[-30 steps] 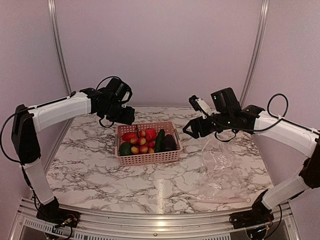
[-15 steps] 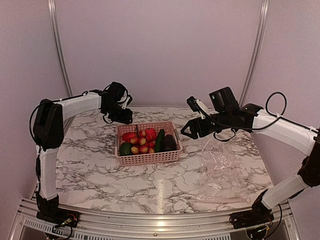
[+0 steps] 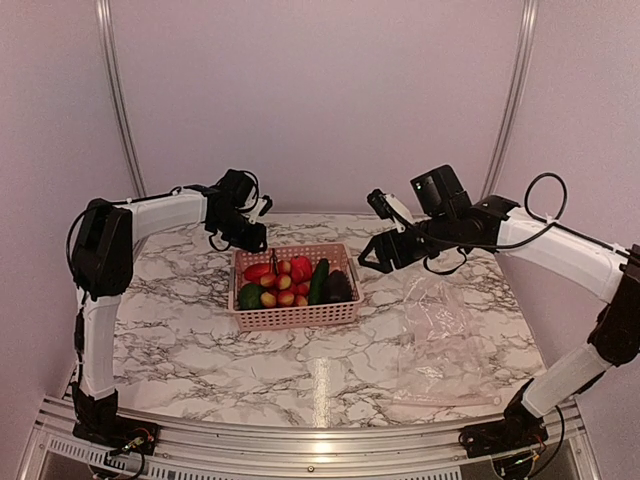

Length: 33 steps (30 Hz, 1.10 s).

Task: Place the food in the zip-top bag and seal the zipper
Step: Adjust the bin at the corner of the board.

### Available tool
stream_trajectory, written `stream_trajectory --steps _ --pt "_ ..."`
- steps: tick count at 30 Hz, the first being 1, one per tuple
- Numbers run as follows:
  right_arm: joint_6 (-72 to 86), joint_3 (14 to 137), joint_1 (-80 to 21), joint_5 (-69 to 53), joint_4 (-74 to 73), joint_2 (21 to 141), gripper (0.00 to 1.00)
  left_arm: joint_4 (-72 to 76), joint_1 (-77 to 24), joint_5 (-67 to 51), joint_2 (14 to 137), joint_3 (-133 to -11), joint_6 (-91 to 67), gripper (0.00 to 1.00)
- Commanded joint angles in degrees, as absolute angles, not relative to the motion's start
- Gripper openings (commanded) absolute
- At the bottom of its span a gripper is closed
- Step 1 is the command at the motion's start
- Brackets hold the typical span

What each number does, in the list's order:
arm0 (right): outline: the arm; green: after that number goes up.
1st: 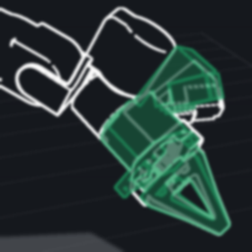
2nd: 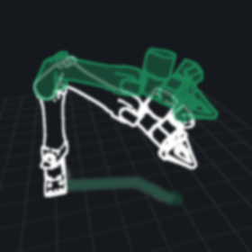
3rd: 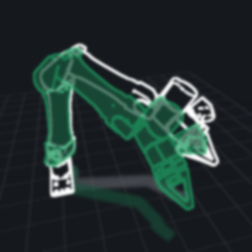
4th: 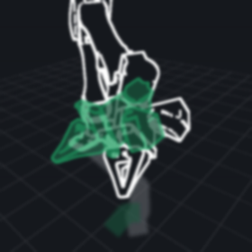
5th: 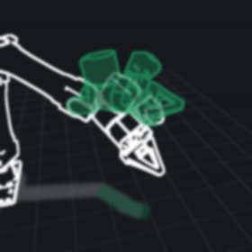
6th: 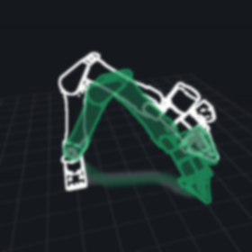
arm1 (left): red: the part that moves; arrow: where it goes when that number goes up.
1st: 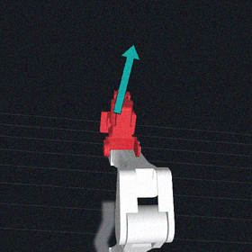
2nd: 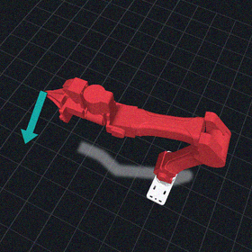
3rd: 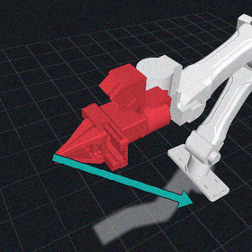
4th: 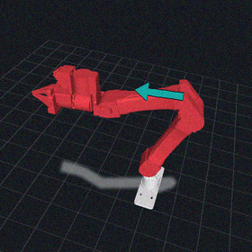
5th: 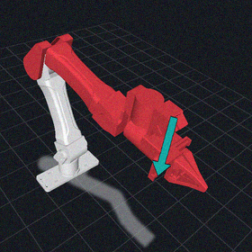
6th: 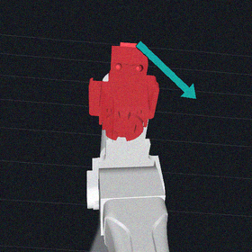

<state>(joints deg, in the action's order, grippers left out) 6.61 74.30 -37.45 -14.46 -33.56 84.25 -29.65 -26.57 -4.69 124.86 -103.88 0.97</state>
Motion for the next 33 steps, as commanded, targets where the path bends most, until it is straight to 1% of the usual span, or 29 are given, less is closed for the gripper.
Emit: stream_trajectory --steps 1,7,11,14,20,23,27,28,32,33 --pt "5.9 75.8 -38.0 -14.6 -34.5 85.1 0.67 -30.1 -26.6 -2.8 122.8 -100.1 3.0 0.3" --pt "5.4 76.0 -38.0 -15.0 -33.5 86.0 0.67 -31.6 -26.5 -0.4 118.0 -93.0 7.5 0.28" --pt "5.1 76.1 -38.0 -15.4 -32.7 86.6 0.67 -33.7 -26.5 -0.3 116.0 -90.2 7.2 0.24" --pt "5.3 75.3 -38.1 -16.0 -32.4 86.6 0.67 -34.0 -26.6 -0.3 112.3 -86.5 4.2 0.22" --pt "5.8 72.1 -38.0 -15.2 -30.5 85.0 0.67 -32.6 -26.6 -0.3 100.0 -73.0 -3.6 0.19" --pt "5.7 71.3 -38.1 -14.7 -30.1 84.0 0.67 -32.8 -27.1 -2.4 94.2 -67.4 -7.7 0.17" --pt "6.4 69.6 -38.0 -14.8 -29.3 82.9 0.67 -33.3 -28.0 -2.7 88.7 -62.6 -13.0 0.17" --pt "6.5 69.2 -38.0 -14.9 -29.1 82.7 0.67 -33.3 -28.1 -2.7 87.6 -61.9 -14.1 0.19" --pt "8.1 66.8 -38.1 -15.6 -27.3 81.3 0.67 -32.5 -28.0 -0.5 85.8 -62.4 -14.6 0.36" --pt "8.4 66.2 -38.0 -15.8 -26.9 81.0 0.67 -32.5 -28.1 -0.3 86.6 -63.3 -13.9 0.38"
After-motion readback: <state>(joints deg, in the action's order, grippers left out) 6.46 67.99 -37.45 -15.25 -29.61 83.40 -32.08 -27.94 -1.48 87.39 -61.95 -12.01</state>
